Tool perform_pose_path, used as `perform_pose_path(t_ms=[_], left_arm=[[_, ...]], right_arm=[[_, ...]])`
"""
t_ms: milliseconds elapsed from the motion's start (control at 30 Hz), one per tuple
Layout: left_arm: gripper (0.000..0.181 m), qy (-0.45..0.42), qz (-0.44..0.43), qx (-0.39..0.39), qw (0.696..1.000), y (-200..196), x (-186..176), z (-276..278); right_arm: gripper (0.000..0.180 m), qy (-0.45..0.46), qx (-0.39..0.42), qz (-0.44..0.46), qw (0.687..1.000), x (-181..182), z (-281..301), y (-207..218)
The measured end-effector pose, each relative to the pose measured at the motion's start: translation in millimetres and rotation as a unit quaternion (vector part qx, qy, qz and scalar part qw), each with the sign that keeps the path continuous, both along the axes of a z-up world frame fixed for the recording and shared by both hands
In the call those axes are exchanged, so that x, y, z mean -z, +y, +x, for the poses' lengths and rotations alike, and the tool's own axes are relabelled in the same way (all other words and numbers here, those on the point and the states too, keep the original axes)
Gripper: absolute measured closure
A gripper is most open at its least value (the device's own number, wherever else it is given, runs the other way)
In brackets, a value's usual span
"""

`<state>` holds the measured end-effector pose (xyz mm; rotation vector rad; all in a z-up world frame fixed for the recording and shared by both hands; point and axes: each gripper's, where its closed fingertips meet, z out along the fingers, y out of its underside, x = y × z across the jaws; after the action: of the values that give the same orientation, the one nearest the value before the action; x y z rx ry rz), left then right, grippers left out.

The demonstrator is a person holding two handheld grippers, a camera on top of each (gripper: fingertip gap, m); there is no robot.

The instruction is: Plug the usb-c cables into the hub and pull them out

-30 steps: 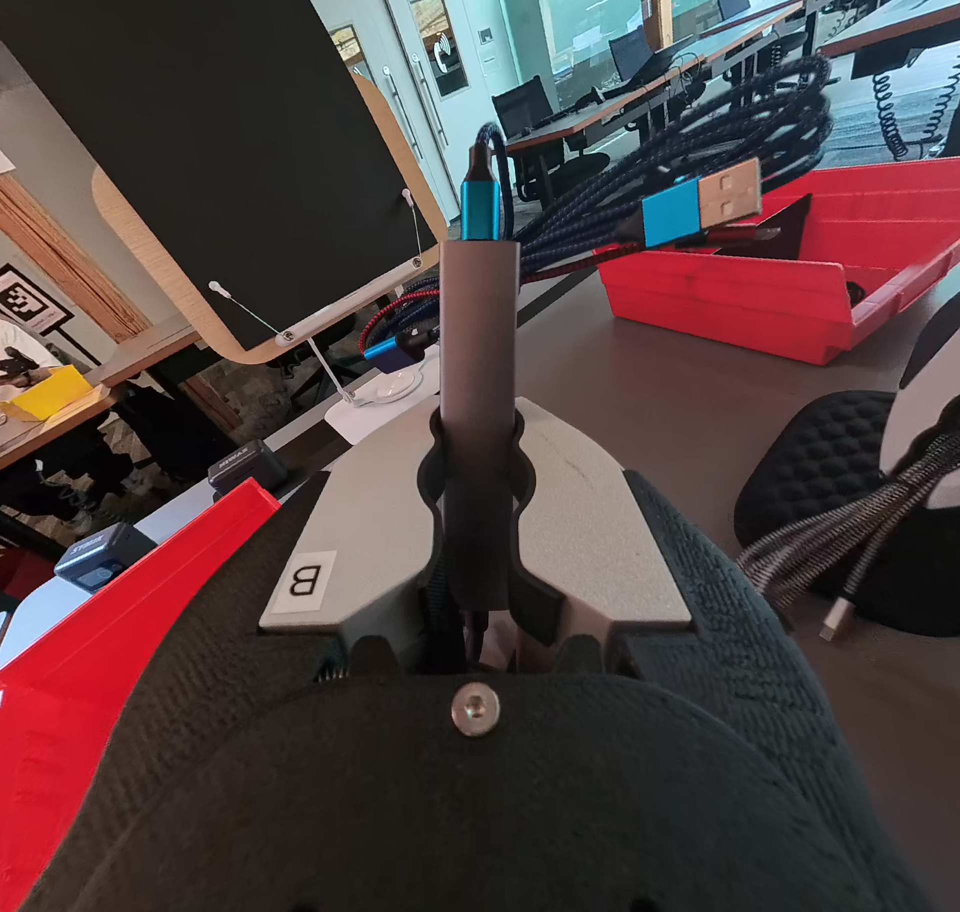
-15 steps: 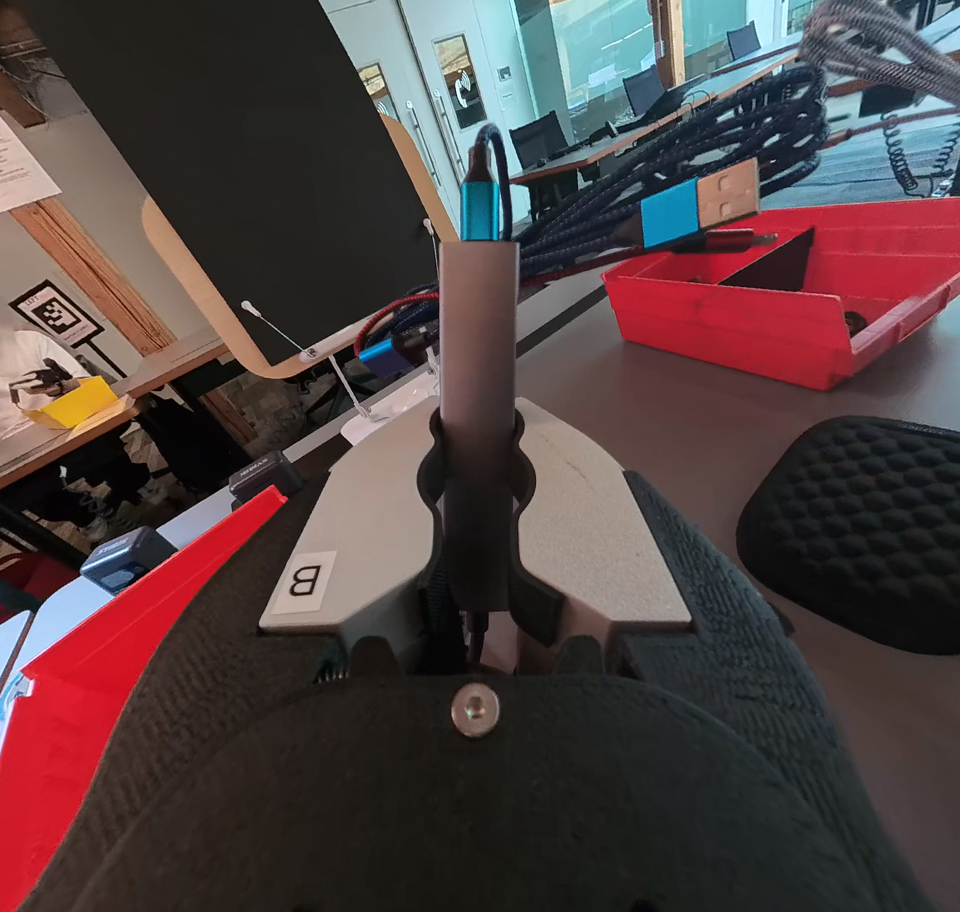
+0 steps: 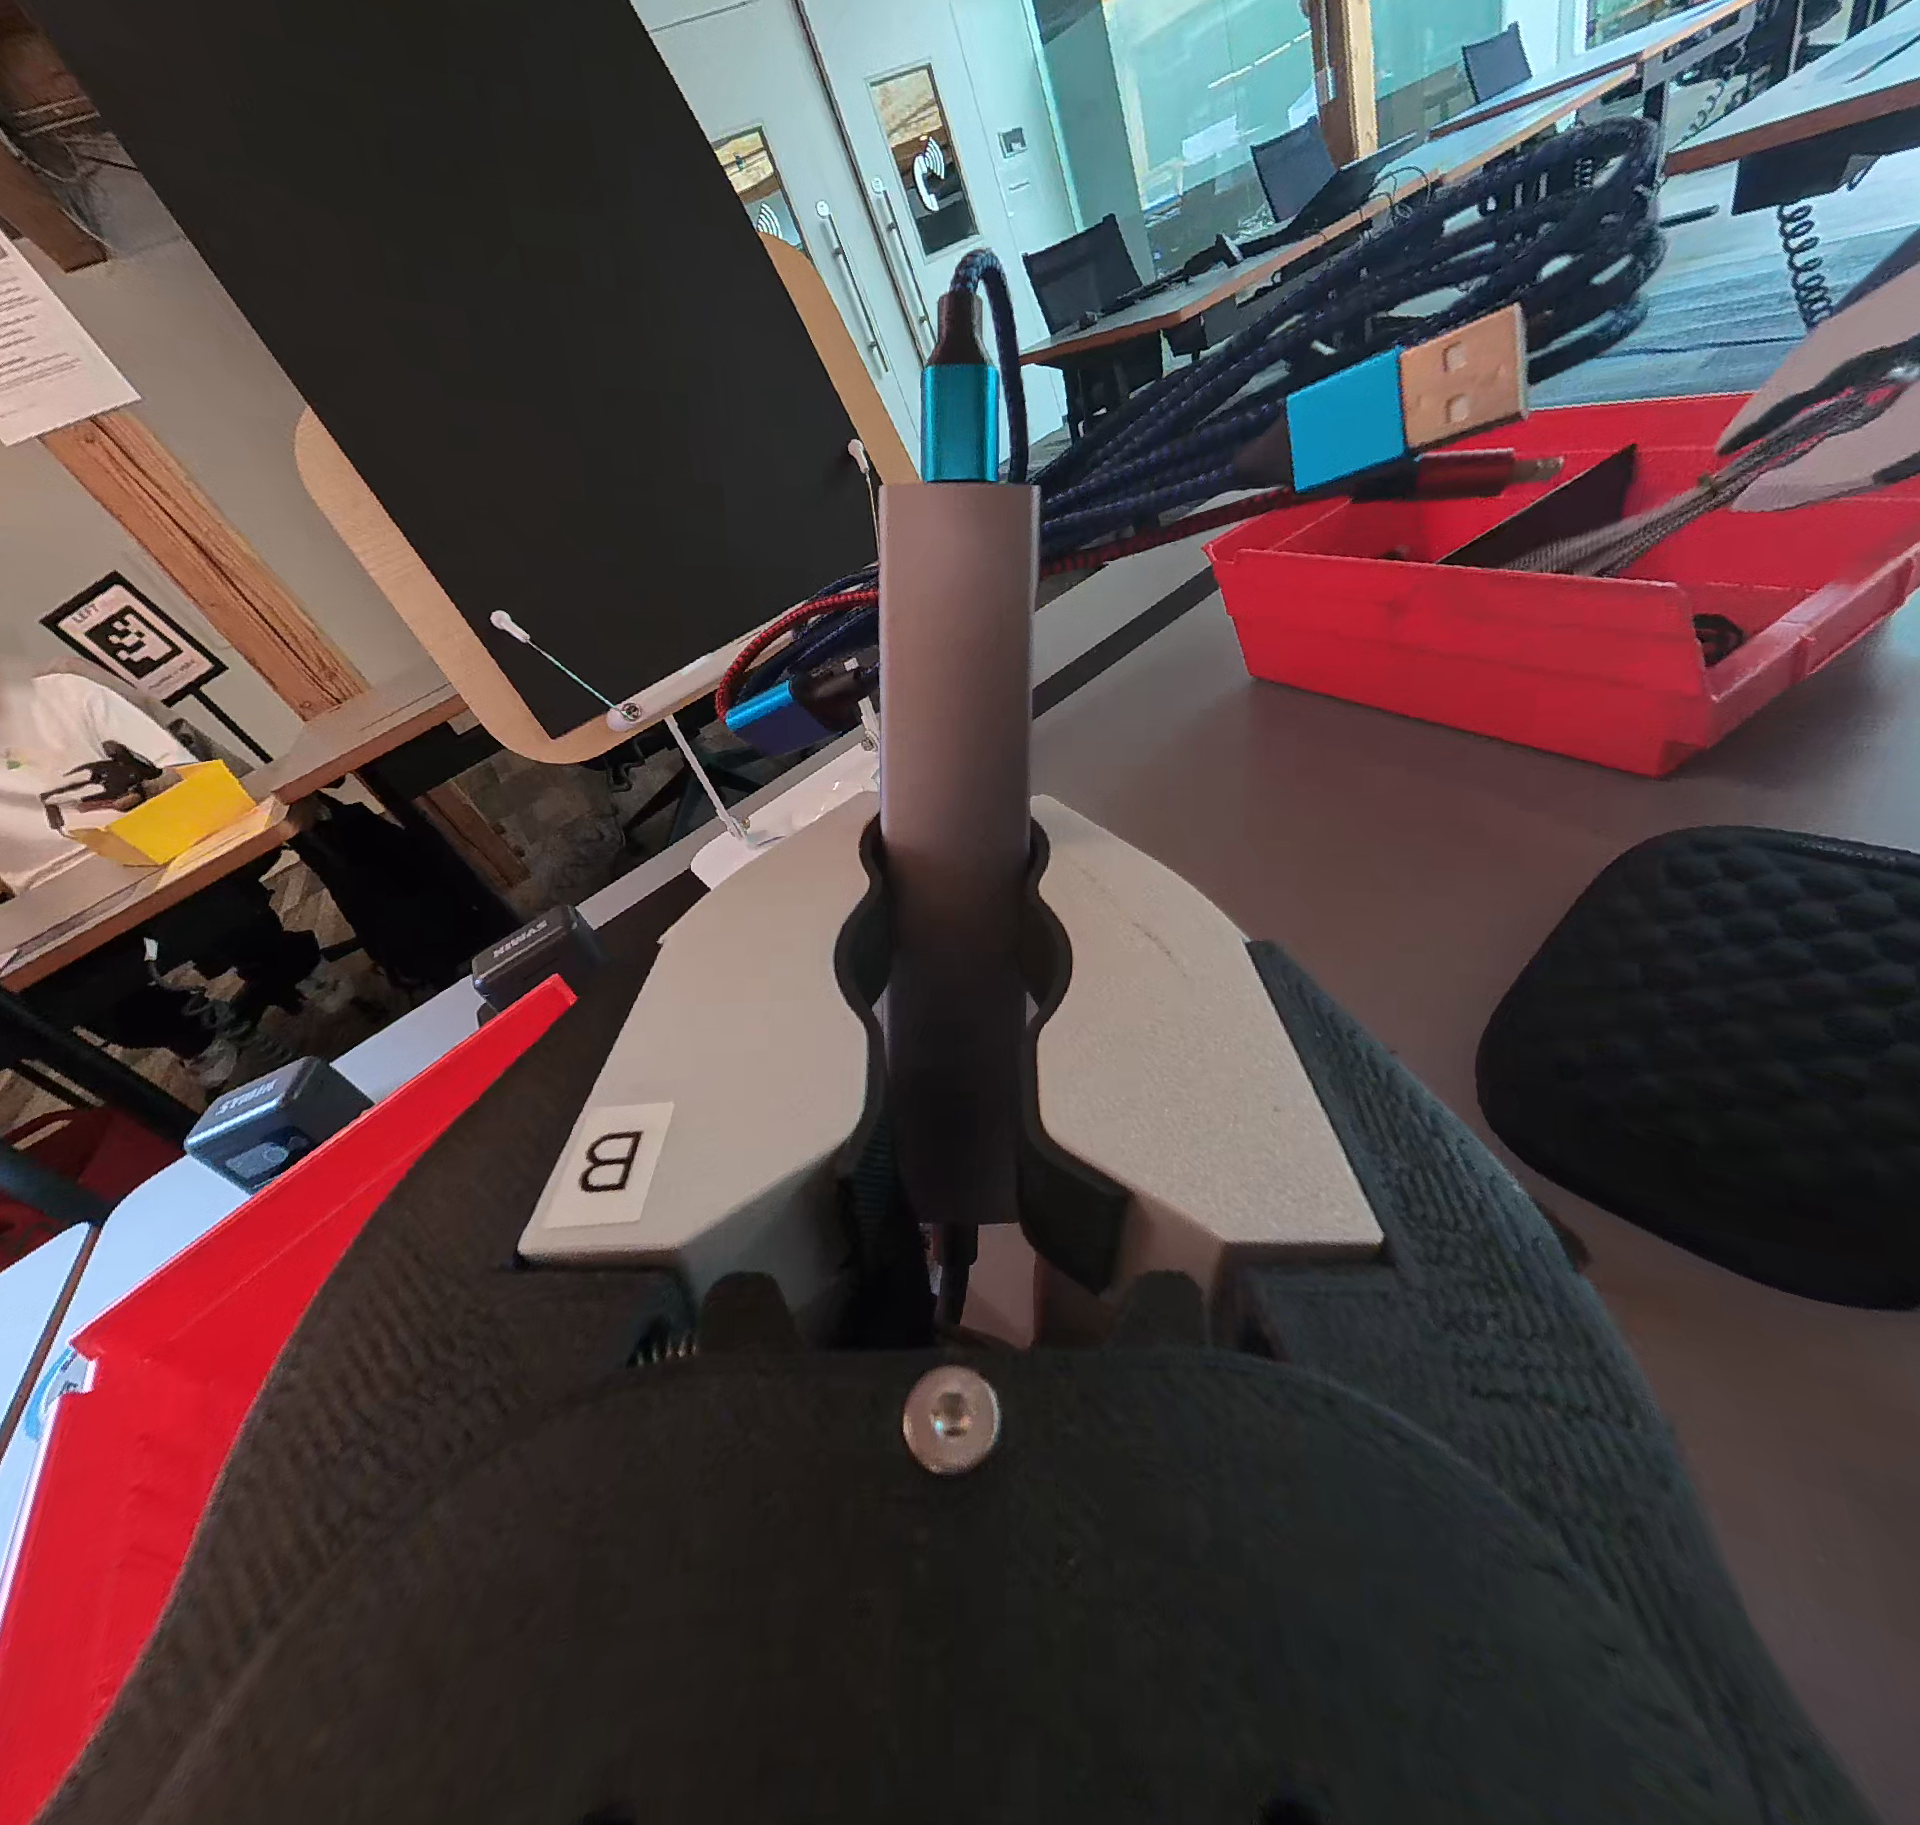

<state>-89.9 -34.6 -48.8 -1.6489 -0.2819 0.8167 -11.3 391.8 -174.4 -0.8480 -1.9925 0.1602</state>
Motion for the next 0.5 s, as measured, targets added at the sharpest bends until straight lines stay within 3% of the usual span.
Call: perform_pose_path(t_ms=[100,200,267,367,500], left_arm=[[0.159,0.001,-0.004,-0.004,1.0,-0.3,1.2,-1.9],[0.159,0.004,-0.01,-0.006,1.0,1.2,3.3,-3.7],[0.159,0.006,-0.013,-0.008,1.0,3.5,4.7,-4.9],[0.159,0.022,-0.033,-0.021,0.999,6.7,6.8,-6.8],[0.16,0.058,-0.062,-0.042,0.995,12.0,7.2,-6.5]], right_arm=[[0.142,0.03,0.027,-0.088,0.995,-3.4,-10.2,0.0],[0.126,0.115,0.031,-0.181,0.976,-29.3,-15.3,-16.9],[0.12,0.181,-0.01,-0.265,0.947,-57.3,-13.8,-54.4],[0.12,0.278,-0.116,-0.375,0.877,-106.1,2.3,-132.5],[0.126,0.331,-0.218,-0.441,0.806,-142.7,29.9,-228.5]])
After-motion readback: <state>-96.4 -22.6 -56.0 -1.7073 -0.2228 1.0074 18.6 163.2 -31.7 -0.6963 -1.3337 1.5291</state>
